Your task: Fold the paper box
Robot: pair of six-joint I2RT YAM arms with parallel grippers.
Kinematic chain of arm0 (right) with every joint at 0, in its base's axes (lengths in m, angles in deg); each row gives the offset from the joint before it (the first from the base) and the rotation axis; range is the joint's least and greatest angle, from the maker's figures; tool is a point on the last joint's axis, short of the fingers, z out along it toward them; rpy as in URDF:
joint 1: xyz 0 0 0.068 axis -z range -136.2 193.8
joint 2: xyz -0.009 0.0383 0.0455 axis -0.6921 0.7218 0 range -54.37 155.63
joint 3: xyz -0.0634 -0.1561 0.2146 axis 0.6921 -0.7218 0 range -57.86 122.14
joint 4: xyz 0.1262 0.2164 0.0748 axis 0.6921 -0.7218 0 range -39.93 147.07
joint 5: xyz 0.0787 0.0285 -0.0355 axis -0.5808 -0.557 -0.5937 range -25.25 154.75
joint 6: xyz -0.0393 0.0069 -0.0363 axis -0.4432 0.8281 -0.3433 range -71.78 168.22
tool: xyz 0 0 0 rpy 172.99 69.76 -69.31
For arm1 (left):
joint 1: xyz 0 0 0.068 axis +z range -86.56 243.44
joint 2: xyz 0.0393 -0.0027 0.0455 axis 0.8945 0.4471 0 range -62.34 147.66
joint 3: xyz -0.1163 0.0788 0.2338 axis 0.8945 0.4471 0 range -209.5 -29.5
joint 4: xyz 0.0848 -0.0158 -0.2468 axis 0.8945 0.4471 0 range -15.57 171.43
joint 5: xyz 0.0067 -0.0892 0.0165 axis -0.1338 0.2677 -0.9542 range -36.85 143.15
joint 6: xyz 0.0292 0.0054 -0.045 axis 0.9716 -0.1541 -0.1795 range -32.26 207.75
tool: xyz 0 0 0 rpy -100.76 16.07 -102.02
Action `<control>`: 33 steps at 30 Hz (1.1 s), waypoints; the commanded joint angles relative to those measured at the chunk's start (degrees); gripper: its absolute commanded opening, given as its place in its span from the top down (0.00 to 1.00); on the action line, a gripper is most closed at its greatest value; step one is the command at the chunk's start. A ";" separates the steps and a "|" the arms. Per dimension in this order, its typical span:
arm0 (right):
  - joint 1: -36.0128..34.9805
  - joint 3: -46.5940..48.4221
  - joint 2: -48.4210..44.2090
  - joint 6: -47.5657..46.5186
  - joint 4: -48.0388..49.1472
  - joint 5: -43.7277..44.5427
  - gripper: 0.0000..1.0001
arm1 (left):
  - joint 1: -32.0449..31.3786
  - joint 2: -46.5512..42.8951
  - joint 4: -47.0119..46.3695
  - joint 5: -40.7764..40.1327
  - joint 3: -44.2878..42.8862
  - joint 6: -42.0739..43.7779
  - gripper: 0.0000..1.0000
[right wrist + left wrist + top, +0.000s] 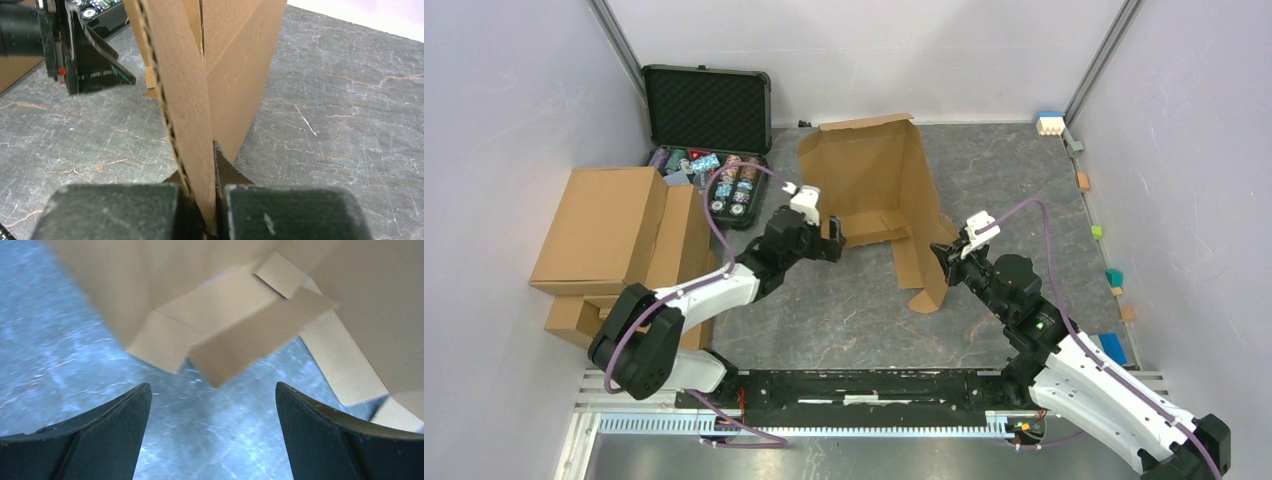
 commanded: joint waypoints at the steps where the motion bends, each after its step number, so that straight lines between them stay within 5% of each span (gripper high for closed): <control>1: -0.13 1.82 0.56 -0.18 -2.16 -1.08 1.00 | 7.27 -0.71 -0.69 3.78 1.34 -5.32 0.02; 10: -0.13 1.49 0.83 -0.05 -2.20 -1.16 1.00 | 10.76 5.20 -7.04 3.88 -1.79 -4.66 0.07; 16: -0.13 0.24 0.44 0.27 -1.17 0.25 0.99 | 11.05 10.69 -9.43 5.12 -5.61 -3.18 0.20; 26: -0.13 0.16 1.13 0.22 -0.72 -0.37 0.99 | 11.56 16.71 -10.45 5.09 -9.49 -2.64 0.18; 33: -0.13 -0.55 1.59 0.41 0.10 -0.67 0.99 | 11.59 16.61 -9.74 7.40 -10.21 -1.82 0.38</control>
